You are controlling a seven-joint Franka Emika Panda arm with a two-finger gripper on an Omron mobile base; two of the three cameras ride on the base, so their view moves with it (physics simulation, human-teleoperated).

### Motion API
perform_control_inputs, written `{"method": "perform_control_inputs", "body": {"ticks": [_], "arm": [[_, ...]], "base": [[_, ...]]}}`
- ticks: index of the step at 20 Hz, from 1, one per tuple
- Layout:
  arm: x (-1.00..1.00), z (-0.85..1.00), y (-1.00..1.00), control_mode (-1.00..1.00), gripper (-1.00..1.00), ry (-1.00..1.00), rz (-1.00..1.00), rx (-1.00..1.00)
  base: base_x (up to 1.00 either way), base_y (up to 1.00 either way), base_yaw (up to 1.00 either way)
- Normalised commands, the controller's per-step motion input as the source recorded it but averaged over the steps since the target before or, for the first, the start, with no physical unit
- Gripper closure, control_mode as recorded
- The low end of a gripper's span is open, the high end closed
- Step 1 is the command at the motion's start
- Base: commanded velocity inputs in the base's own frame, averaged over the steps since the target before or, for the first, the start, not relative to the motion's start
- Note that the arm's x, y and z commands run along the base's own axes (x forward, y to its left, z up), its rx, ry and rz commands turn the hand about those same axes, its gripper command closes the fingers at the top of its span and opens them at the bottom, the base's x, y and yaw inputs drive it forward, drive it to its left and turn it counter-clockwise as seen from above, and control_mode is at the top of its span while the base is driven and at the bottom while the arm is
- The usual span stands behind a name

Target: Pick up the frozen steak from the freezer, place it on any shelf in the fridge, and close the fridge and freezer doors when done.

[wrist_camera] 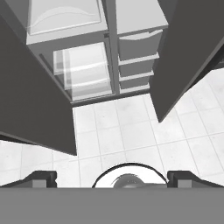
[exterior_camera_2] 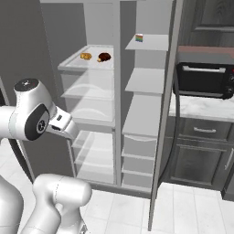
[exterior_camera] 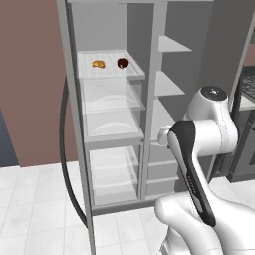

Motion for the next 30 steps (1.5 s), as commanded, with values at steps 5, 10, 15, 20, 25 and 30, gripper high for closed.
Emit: {"method": "perform_control_inputs", "body": {"ticks": [5, 10, 15, 20, 25, 30], "arm": [[-0.36, 0.00, 0.11, -1.00, -1.00, -0.04, 0.04, 0.00], [-0.90, 0.13, 0.67, -1.00, -1.00, -0.31, 0.06, -0.06], [-0.64, 0.15, 0.99, -1.00, -1.00, -0.33, 0.00, -0.10], [-0.32, 0.03, 1.00, -1.00, -1.00, -0.32, -0.05, -0.09], [0.00, -0.01, 1.00, -1.00, -1.00, -0.27, -0.10, -0.06], [0.55, -0.07, 1.00, -1.00, -1.00, -0.22, -0.14, -0.04]], "base": [[0.00, 0.00, 0.00], [0.00, 0.00, 0.00], [0.00, 0.00, 0.00], [0.00, 0.00, 0.00], [0.00, 0.00, 0.00], [0.00, 0.00, 0.00]]}}
